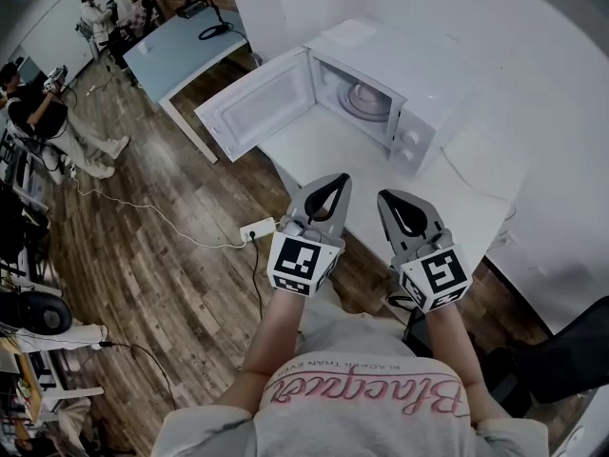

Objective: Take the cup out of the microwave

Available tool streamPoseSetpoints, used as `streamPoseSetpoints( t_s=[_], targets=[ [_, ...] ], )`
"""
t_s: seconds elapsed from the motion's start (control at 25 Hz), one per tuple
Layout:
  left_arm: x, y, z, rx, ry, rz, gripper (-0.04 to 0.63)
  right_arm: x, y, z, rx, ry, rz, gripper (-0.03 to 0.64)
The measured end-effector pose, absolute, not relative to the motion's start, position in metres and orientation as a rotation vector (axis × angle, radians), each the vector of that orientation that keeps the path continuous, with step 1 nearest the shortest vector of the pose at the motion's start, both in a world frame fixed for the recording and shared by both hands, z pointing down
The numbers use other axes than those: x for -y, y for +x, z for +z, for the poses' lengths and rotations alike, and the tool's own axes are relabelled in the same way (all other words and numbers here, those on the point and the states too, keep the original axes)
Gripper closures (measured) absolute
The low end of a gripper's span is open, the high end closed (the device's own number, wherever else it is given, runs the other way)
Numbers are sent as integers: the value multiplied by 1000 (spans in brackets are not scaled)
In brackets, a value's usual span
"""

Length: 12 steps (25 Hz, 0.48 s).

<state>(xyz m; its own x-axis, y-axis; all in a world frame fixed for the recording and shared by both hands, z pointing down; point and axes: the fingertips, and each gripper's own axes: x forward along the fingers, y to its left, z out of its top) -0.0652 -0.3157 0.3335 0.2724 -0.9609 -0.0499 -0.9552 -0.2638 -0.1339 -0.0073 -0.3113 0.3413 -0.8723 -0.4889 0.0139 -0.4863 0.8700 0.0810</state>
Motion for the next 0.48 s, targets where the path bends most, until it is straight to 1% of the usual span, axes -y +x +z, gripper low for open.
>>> streamPoseSetpoints(
  t_s=[0.48],
  targets=[
    [384, -112, 330, -1697, -2479, -65, 591, 376, -55, 337, 2953, 913, -117, 606]
  ],
)
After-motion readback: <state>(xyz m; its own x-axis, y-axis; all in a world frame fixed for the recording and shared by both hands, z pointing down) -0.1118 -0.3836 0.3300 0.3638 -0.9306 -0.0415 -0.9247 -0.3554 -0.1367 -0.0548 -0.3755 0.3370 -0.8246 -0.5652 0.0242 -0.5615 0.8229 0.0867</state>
